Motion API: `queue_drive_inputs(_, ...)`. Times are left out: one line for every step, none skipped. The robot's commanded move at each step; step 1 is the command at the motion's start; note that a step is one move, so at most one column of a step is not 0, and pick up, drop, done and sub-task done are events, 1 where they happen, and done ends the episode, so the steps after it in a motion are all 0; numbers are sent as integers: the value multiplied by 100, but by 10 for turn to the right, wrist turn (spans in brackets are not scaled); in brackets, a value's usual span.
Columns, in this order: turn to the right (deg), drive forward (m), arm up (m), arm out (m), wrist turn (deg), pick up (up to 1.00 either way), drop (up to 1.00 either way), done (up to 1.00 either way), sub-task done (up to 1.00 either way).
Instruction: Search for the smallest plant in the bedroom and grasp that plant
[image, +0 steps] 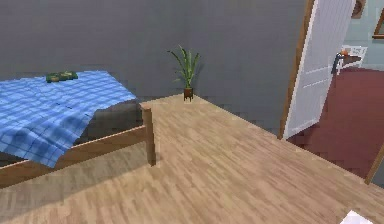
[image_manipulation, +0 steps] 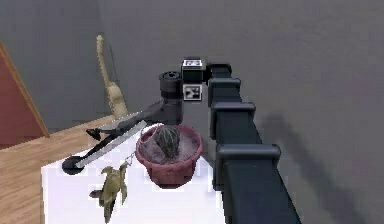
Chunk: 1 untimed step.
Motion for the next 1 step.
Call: queue_drive_inputs(0, 0, 0, 0, 450, 0, 0, 0, 0)
